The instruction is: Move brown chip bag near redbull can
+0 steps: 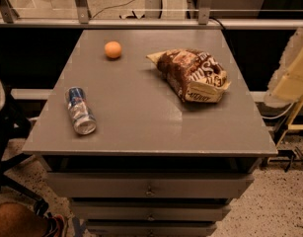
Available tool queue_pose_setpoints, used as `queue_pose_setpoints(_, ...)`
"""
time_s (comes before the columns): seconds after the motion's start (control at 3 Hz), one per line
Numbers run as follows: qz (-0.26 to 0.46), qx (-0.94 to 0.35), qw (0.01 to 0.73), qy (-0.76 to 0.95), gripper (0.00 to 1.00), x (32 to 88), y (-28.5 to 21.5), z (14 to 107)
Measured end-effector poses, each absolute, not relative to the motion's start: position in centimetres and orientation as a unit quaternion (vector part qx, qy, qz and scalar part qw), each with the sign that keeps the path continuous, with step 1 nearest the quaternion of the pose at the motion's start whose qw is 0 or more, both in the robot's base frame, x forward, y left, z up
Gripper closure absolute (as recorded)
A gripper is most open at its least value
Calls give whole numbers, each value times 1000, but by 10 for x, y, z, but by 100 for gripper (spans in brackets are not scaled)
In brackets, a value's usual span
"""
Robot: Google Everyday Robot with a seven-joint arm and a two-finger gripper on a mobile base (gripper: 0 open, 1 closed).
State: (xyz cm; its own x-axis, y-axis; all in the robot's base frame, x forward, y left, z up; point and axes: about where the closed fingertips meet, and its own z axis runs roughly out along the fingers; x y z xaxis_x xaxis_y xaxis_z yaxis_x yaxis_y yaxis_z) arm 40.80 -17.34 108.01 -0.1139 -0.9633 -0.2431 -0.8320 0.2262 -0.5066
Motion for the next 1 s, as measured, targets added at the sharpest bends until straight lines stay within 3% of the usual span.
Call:
queue_pose_setpoints(0.67,-121,-617,285,724,0,425,-171,1072)
queue_pose_setpoints(1.0,-82,-630,310,707,0,445,-155,1043)
